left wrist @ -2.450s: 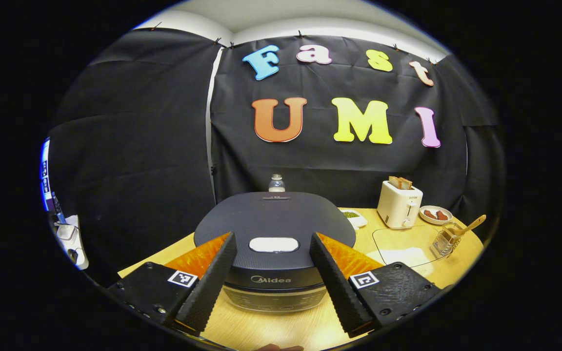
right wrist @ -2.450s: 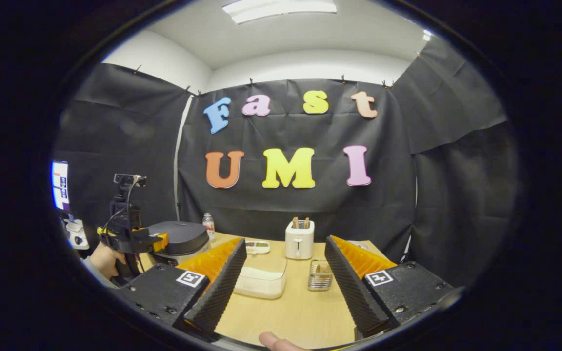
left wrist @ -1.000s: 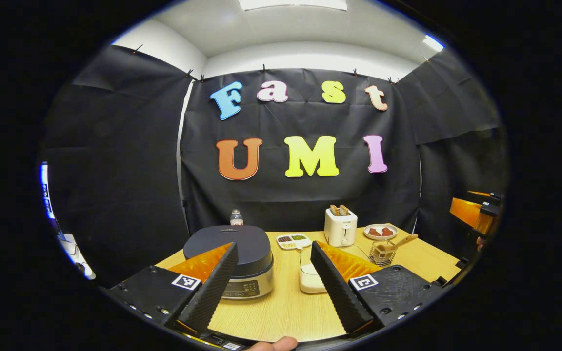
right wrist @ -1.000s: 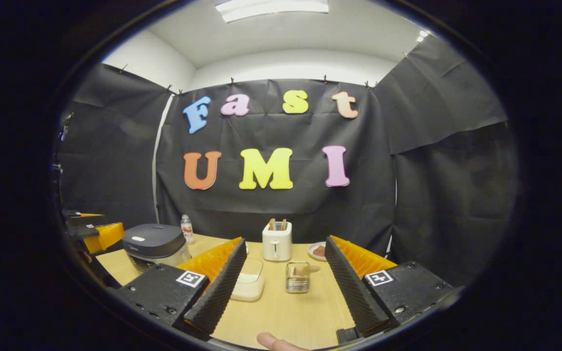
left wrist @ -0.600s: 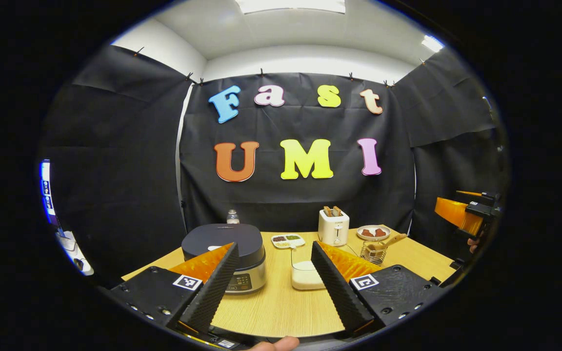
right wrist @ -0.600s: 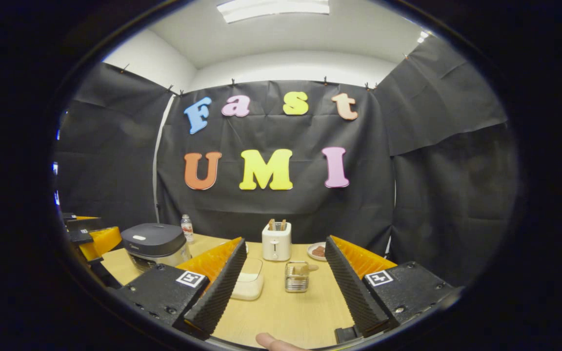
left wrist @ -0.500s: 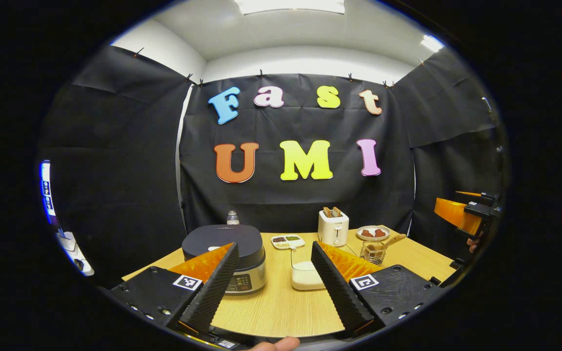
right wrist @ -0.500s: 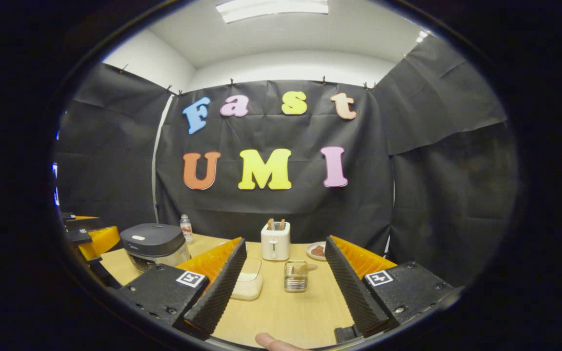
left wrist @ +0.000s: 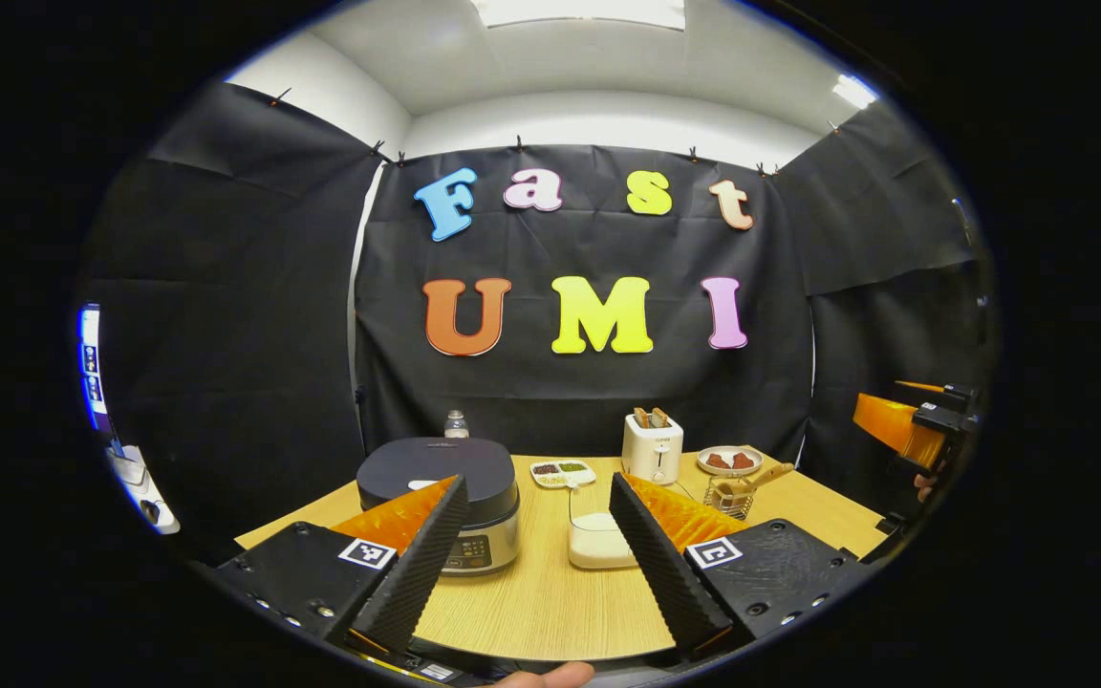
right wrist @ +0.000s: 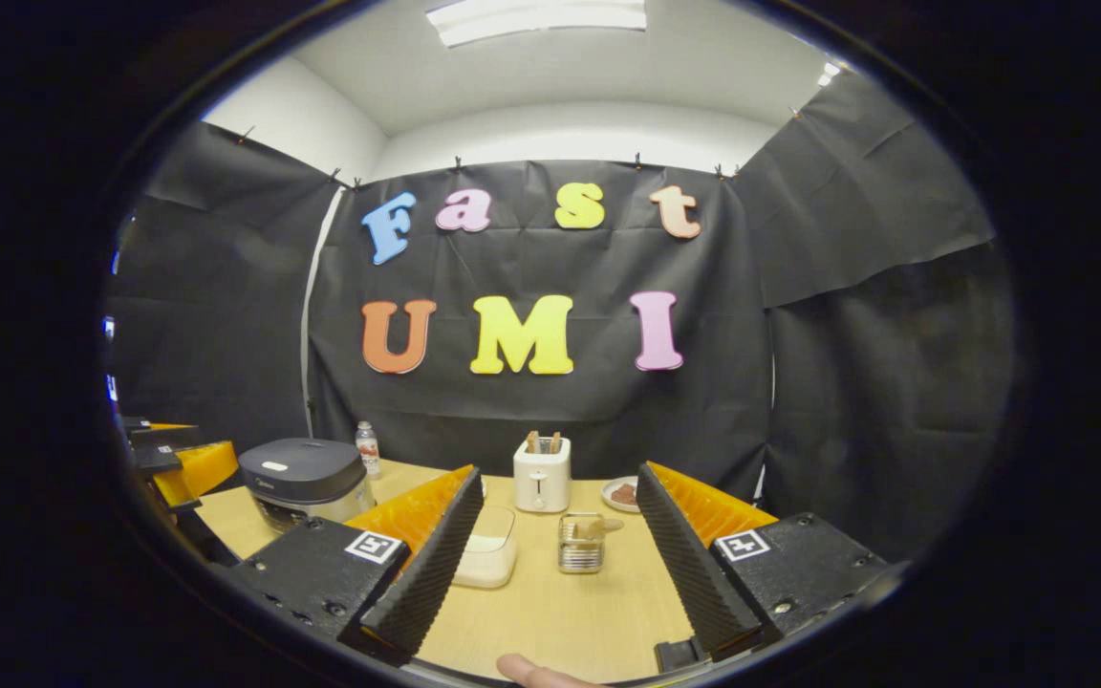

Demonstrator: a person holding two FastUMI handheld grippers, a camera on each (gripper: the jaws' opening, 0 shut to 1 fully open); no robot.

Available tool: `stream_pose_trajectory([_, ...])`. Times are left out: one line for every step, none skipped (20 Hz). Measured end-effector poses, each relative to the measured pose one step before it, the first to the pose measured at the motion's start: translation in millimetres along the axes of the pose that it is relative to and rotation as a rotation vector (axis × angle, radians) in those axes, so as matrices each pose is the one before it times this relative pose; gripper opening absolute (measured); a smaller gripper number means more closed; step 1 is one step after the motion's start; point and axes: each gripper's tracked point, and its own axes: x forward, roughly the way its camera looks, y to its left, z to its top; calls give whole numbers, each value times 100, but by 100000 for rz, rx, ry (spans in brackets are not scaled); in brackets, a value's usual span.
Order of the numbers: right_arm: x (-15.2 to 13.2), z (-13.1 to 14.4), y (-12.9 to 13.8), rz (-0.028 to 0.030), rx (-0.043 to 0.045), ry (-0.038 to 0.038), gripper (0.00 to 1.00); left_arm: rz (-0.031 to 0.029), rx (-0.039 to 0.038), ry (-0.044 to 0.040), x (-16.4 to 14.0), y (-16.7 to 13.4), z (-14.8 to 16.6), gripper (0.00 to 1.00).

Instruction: Close the left gripper, press the button to open the rice cooker; take a wooden spoon from the chopstick holder with the right hand, scoop a spoonful of rice and pour it into the rice cooker, then put the wooden spoon back into the chopstick holder.

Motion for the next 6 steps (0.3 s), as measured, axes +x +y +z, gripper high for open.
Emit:
stream_pose_trajectory([-18,-91,85,212,123,212,100,35,-360,15,124,33,34,95])
stream_pose_trajectory([-71,47,71,264,-25,55,99,-4,-312,42,-121,5,-45,95])
stream_pose_trajectory([-62,73,47,190,-30,-112,99,-108,-276,-204,-4,13,31,95])
stream_pose_trajectory([102,21,109,127,-106,-72,99,-211,-273,49,19,-20,115,95])
stream_pose_trajectory([31,45,128,187,-48,-207,100,-214,-236,-40,15,17,-86,95])
stream_pose_trajectory([0,-22,28,189,-6,-45,100,-109,-206,126,27,-7,-80,95])
